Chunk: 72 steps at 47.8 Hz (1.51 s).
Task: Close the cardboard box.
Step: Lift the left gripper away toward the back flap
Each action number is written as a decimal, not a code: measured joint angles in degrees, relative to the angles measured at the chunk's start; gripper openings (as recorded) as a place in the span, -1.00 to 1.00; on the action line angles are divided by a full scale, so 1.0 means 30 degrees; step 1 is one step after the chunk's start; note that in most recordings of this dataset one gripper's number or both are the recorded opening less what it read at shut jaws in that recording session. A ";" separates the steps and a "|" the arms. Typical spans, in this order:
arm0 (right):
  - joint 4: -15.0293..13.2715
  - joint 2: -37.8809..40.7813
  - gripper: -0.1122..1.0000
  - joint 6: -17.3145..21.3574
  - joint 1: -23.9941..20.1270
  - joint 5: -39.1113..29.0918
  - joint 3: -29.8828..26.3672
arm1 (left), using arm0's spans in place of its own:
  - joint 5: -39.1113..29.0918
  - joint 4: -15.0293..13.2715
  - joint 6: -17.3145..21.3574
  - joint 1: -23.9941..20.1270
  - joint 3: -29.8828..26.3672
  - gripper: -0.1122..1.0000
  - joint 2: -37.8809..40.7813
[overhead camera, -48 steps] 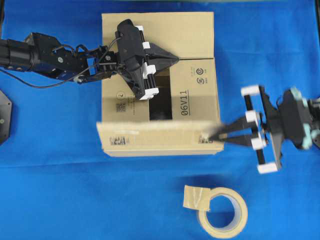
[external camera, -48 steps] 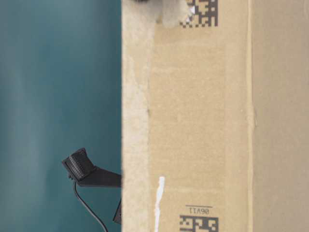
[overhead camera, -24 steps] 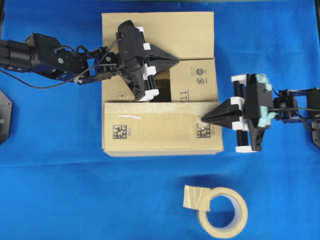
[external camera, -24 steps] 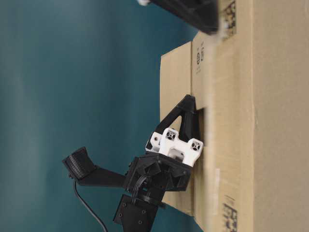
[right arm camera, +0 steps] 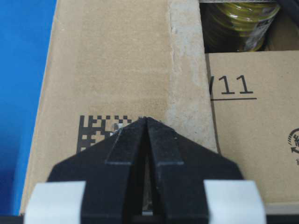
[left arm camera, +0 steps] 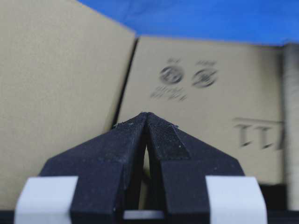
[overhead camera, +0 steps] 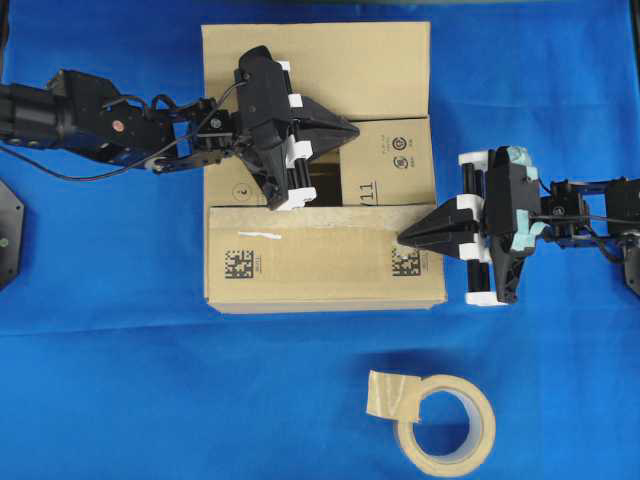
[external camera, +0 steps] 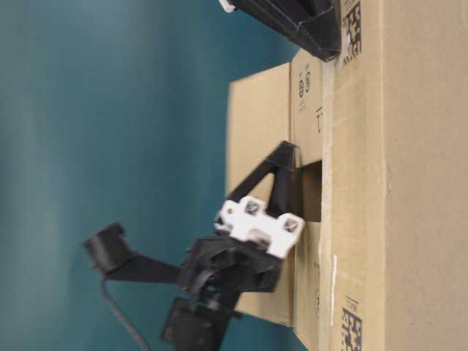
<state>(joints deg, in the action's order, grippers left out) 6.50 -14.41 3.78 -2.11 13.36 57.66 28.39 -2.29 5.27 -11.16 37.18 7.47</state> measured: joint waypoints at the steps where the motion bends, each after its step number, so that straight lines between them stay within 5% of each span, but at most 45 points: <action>1: 0.0000 0.0000 -0.79 0.0000 -0.0029 0.0000 -0.0029 | -0.0117 0.0000 0.0029 0.0059 0.0000 -0.79 -0.0234; 16: 0.0000 0.0000 -0.79 0.0029 -0.0029 0.0000 -0.0088 | -0.3633 0.0000 0.0205 0.0117 -0.0469 -0.79 -0.3574; 29: 0.0000 0.0000 -0.79 0.0029 -0.0029 0.0000 -0.0117 | -0.7266 0.0000 0.0176 -0.2314 -0.1641 -0.79 -0.4893; 48: 0.0000 0.0029 -0.79 -0.0029 -0.0029 0.0117 -0.0117 | -1.3682 0.0176 0.1406 -0.5830 -0.4980 -0.79 -0.3047; 58: 0.0000 0.0029 -0.79 -0.0029 -0.0029 0.0146 -0.0117 | -1.6611 0.0176 0.1787 -0.5801 -0.6592 -0.79 -0.1787; 72: 0.0000 0.0029 -0.79 -0.0029 -0.0029 0.0146 -0.0117 | -1.7285 0.0176 0.1787 -0.5713 -0.6885 -0.79 -0.1553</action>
<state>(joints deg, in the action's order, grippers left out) 6.50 -14.33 3.69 -2.20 13.80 57.30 -23.47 -1.76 10.63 -28.30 16.52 2.81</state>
